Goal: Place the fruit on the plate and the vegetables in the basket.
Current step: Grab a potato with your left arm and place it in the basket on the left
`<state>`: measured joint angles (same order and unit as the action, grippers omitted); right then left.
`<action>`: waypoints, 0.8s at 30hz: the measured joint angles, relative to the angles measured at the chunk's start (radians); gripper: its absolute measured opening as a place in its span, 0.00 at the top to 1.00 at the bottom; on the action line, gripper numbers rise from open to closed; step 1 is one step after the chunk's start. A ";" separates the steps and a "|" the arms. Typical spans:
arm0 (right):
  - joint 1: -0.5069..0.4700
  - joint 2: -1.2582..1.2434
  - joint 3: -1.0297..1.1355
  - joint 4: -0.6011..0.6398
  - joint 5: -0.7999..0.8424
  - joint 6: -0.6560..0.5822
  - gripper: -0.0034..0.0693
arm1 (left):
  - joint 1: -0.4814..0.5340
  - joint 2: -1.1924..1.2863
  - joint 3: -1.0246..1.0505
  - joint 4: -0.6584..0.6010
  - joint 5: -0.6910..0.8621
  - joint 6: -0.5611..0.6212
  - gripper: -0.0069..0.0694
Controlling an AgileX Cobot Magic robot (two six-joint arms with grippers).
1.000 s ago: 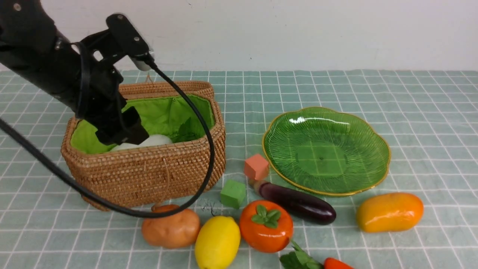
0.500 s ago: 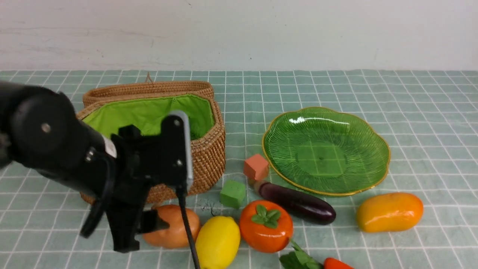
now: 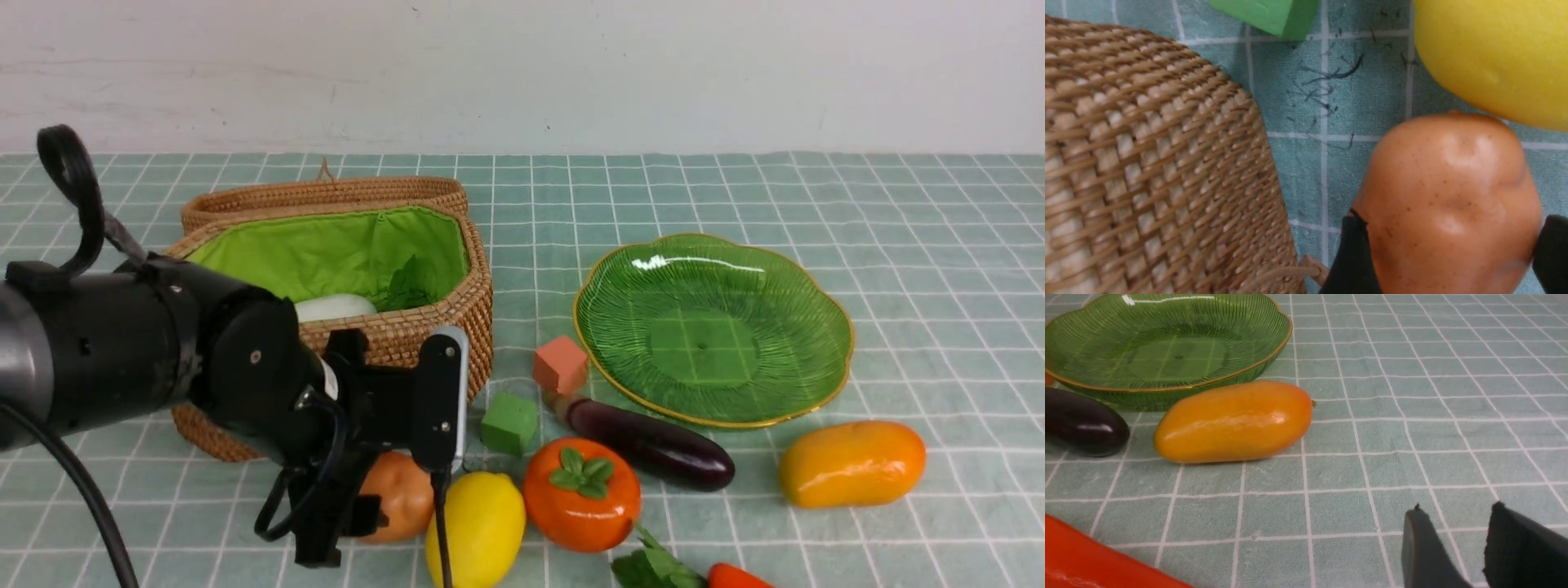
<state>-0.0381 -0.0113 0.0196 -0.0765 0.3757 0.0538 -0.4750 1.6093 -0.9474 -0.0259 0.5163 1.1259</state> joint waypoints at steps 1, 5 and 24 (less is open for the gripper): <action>0.000 0.000 0.000 0.000 0.000 0.000 0.62 | 0.000 0.006 0.000 0.000 -0.001 0.000 0.20; 0.000 0.000 0.000 0.000 0.000 0.000 0.62 | 0.000 0.033 0.000 0.003 -0.015 -0.016 0.19; 0.000 0.000 0.000 0.000 0.000 0.000 0.62 | 0.000 0.053 -0.001 0.007 -0.038 -0.100 0.21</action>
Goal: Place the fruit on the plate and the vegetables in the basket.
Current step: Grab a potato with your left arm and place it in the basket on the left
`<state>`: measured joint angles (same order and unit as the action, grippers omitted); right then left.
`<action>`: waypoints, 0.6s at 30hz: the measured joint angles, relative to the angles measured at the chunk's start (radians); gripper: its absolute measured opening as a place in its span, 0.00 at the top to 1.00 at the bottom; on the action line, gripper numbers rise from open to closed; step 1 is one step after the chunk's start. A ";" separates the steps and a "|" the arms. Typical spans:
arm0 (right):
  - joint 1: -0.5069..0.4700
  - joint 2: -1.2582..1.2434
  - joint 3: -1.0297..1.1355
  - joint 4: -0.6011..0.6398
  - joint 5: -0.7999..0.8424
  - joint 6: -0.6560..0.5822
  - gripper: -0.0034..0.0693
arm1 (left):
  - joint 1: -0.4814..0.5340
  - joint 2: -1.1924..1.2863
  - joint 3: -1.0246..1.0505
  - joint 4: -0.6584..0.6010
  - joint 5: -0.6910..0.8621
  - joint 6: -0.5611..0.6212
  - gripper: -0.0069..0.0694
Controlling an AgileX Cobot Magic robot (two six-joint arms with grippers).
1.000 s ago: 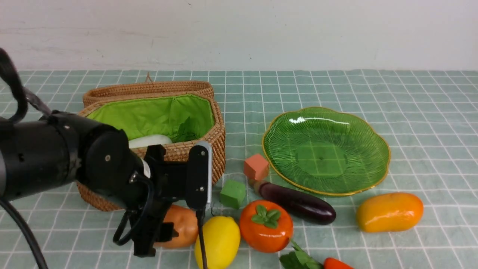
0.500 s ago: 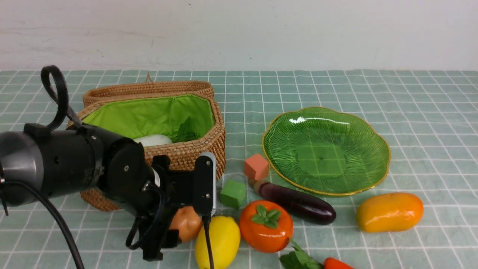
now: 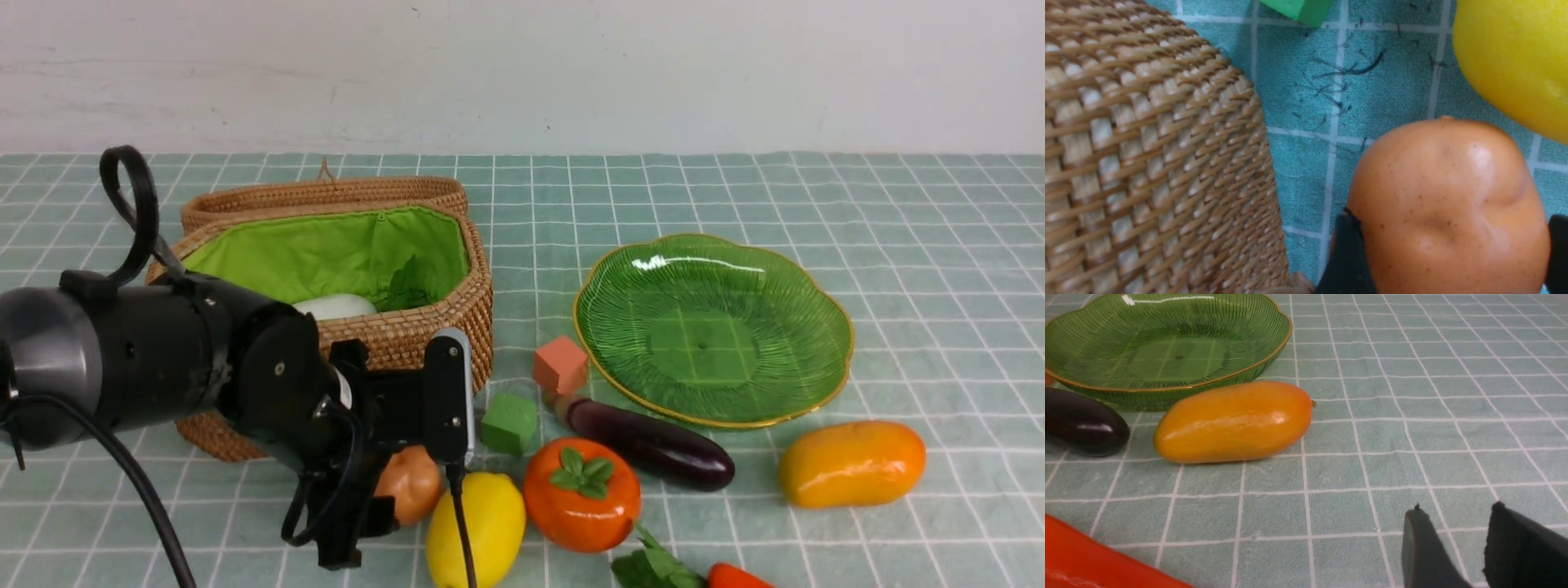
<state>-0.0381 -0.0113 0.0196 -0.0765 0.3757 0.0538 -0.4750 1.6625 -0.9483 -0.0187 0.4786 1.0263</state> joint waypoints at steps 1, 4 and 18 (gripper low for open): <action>0.000 0.000 0.000 0.000 0.000 0.000 0.62 | 0.000 0.000 0.000 0.000 0.000 0.000 0.21; 0.000 0.000 0.000 0.000 0.000 0.000 0.62 | 0.000 0.000 -0.001 0.001 0.001 -0.001 0.21; 0.000 0.000 0.000 0.000 0.000 0.000 0.62 | 0.000 -0.095 -0.001 -0.001 0.065 -0.044 0.23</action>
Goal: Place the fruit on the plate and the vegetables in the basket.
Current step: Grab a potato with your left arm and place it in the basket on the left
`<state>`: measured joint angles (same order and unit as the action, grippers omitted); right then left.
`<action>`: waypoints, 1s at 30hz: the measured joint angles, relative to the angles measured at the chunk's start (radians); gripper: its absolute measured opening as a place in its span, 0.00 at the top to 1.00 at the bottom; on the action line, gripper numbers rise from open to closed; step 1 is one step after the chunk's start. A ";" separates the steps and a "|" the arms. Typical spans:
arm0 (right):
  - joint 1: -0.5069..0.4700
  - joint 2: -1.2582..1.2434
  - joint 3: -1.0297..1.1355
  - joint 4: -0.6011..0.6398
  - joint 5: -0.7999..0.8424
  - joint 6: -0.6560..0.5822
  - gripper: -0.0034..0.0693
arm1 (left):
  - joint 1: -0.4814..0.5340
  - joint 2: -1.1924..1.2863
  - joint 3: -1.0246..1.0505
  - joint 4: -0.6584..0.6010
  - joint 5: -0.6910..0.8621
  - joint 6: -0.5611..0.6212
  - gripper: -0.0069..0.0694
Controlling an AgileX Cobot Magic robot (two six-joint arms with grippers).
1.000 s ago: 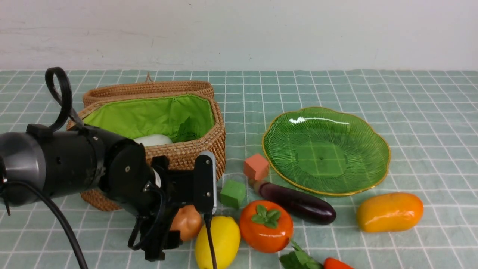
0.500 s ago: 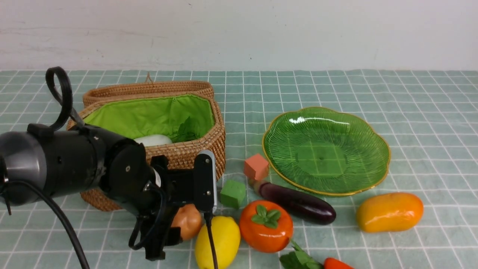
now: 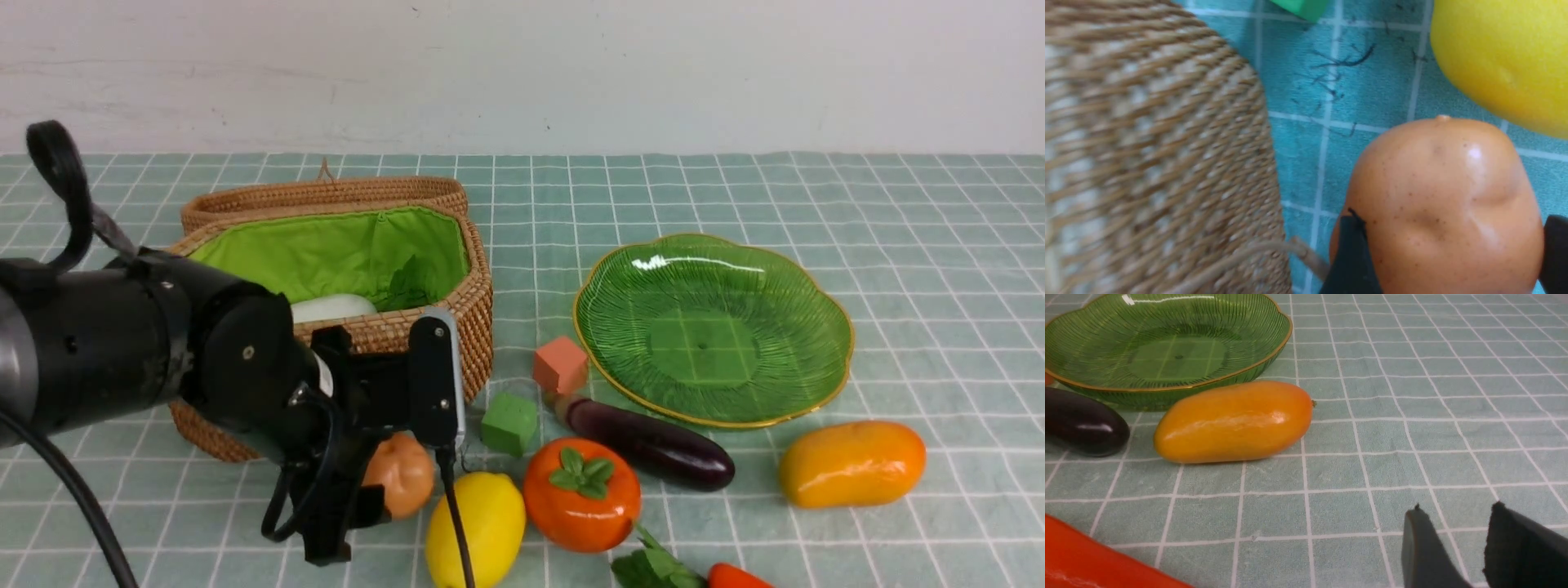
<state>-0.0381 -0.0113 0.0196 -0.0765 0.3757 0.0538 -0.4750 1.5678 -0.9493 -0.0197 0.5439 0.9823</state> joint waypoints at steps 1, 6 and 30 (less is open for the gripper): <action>0.000 0.000 0.000 0.000 0.000 0.000 0.62 | 0.000 -0.002 0.000 0.000 -0.001 0.000 0.23; 0.000 0.000 0.000 0.000 0.000 0.000 0.62 | 0.000 -0.052 0.000 -0.001 0.016 -0.003 0.23; 0.000 0.000 0.000 0.000 0.000 0.000 0.62 | 0.106 -0.082 -0.240 0.567 -0.149 -0.595 0.26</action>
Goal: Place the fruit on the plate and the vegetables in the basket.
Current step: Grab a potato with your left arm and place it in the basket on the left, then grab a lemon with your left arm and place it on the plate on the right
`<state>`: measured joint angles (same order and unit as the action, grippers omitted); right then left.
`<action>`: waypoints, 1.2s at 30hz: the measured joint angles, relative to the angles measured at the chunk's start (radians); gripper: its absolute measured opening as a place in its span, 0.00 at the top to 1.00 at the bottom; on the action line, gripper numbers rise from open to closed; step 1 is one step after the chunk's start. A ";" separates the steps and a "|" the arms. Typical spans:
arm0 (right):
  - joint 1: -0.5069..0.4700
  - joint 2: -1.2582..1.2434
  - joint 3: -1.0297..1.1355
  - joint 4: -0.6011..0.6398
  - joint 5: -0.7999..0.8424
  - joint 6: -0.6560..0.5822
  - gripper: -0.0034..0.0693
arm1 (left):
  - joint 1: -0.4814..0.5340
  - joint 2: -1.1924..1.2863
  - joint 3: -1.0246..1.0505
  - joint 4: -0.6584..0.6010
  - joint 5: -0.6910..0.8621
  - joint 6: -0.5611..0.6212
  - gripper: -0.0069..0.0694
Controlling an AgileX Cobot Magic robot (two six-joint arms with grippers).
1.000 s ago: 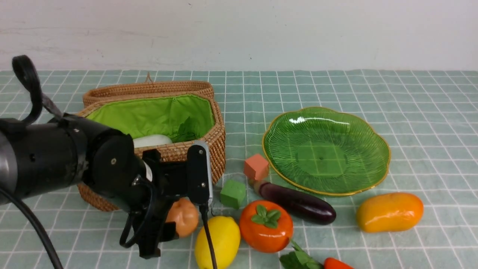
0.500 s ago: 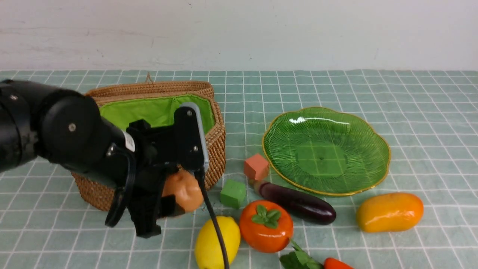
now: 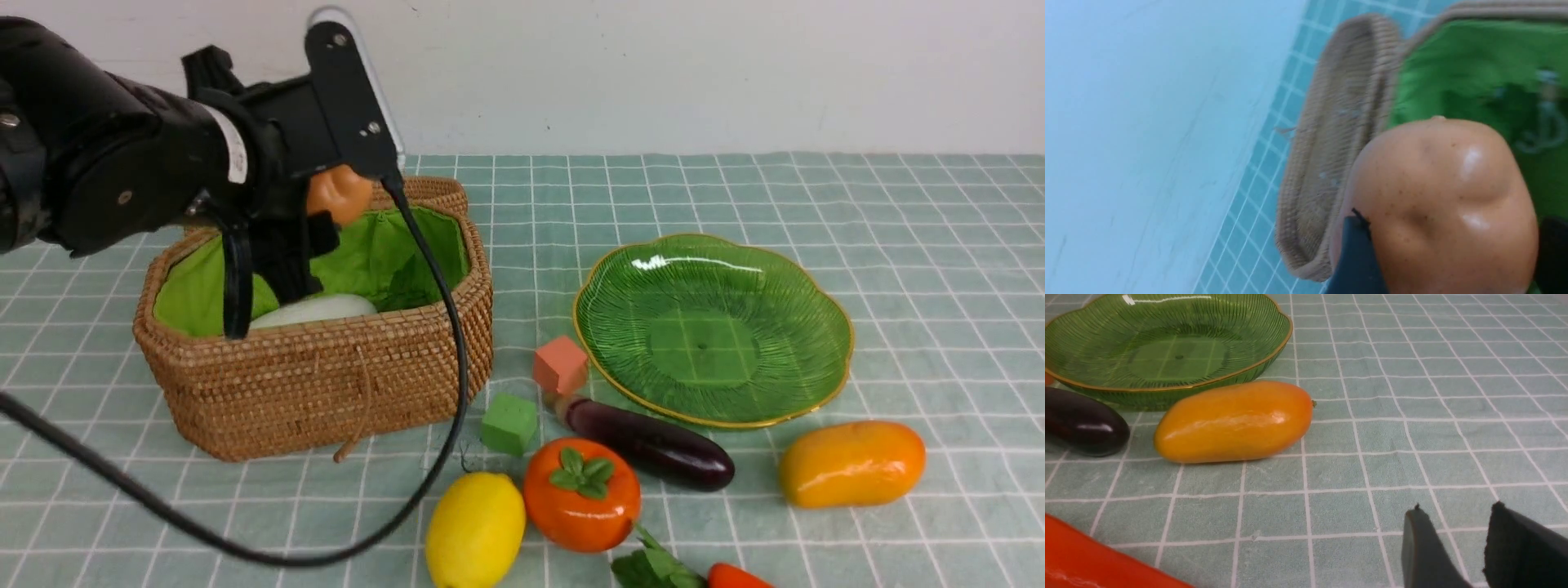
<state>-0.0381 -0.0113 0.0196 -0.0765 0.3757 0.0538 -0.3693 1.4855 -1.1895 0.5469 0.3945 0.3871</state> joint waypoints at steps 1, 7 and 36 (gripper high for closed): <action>0.000 0.000 0.000 0.000 0.000 0.000 0.62 | 0.017 0.016 0.000 0.023 -0.015 -0.042 0.26; 0.000 0.000 0.000 0.000 0.000 0.000 0.62 | 0.078 0.108 0.000 0.087 -0.077 -0.207 0.27; 0.000 0.000 0.000 0.000 0.000 0.000 0.62 | 0.001 -0.016 0.014 -0.797 0.219 -0.405 0.36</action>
<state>-0.0381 -0.0113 0.0196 -0.0765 0.3757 0.0538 -0.3680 1.4698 -1.1759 -0.2496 0.6139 -0.0177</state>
